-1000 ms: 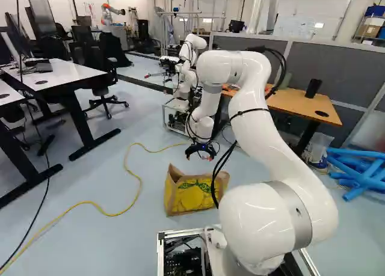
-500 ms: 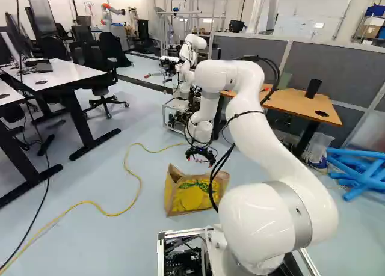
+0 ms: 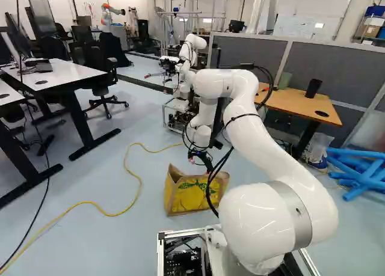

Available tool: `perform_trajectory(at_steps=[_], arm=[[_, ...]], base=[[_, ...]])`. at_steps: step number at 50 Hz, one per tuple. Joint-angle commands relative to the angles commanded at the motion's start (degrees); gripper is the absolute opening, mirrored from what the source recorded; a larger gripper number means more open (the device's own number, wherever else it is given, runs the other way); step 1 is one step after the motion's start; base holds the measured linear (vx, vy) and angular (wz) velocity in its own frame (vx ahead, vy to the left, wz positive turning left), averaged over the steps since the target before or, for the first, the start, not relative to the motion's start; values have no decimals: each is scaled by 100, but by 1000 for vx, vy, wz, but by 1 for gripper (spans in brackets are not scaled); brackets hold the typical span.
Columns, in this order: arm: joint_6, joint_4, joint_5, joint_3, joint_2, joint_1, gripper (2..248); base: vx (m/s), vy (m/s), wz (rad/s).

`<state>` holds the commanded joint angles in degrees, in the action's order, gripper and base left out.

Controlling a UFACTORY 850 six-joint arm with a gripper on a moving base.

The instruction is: Pick up the bag on the ground and place it on the table

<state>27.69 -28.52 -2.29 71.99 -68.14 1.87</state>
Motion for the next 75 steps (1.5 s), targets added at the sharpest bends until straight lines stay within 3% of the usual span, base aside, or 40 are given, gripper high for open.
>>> perform_trajectory(at_steps=[22, 26, 55, 75], arm=[[1340, -751, 225, 391, -482, 0, 247], [1478, -879, 279, 460, -564, 0, 247], [1582, -1762, 627, 1008, -1195, 0, 247], [1582, -1883, 648, 1409, -1632, 0, 247]], base=[[0, 0, 0], [0, 0, 0], [0, 0, 0], [0, 0, 0]])
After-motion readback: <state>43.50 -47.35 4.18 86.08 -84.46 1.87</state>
